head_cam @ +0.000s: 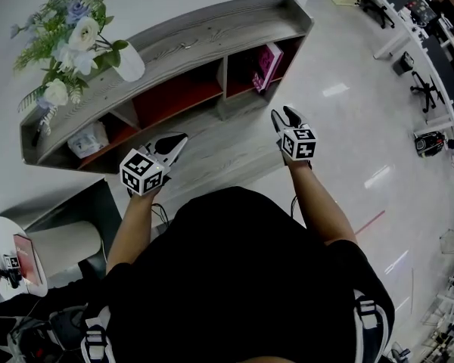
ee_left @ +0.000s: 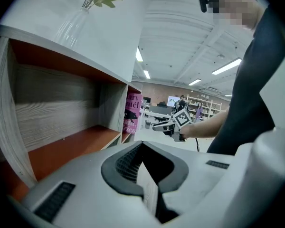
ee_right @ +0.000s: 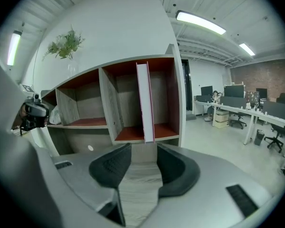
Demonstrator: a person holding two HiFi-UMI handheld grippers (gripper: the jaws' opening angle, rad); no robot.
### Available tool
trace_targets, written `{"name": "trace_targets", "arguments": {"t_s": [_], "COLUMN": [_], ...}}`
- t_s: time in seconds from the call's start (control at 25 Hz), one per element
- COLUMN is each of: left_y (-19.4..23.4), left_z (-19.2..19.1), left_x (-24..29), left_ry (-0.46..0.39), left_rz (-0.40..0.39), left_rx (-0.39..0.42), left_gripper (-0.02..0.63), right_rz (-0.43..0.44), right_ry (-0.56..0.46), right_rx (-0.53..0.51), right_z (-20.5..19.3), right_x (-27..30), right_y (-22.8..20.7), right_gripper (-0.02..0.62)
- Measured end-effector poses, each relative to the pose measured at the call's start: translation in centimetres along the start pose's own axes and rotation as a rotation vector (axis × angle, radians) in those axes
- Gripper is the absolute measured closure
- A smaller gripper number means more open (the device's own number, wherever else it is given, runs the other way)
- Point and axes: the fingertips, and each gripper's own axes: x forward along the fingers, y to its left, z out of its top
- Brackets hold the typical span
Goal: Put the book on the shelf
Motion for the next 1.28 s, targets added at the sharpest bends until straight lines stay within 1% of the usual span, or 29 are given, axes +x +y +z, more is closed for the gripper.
{"name": "trace_targets", "arguments": {"t_s": [0.48, 0.64, 1.0, 1.28], "left_y": [-1.3, -1.8, -2.8, -3.8], "left_z": [0.9, 1.0, 2.2, 2.8], "left_x": [0.2, 0.1, 0.2, 0.5], "left_ry": [-0.02, -0.027, -0.04, -0.047], "left_rz": [-0.002, -0.001, -0.002, -0.011], "left_rx": [0.015, 0.017, 0.044, 0.061], "left_gripper": [0.589, 0.589, 0.589, 0.589], "right_rz": [0.073, 0.07, 0.098, 0.07], "right_ry": [-0.085, -0.126, -0.218, -0.214], "right_rx": [-0.026, -0.049, -0.063, -0.084], "right_z": [4.0, 5.5, 8.8, 9.0], "right_x": [-3.1, -4.4, -7.9, -9.5], "right_y": [2.9, 3.7, 5.7, 5.6], "right_gripper": [0.483, 0.529, 0.552, 0.575]}}
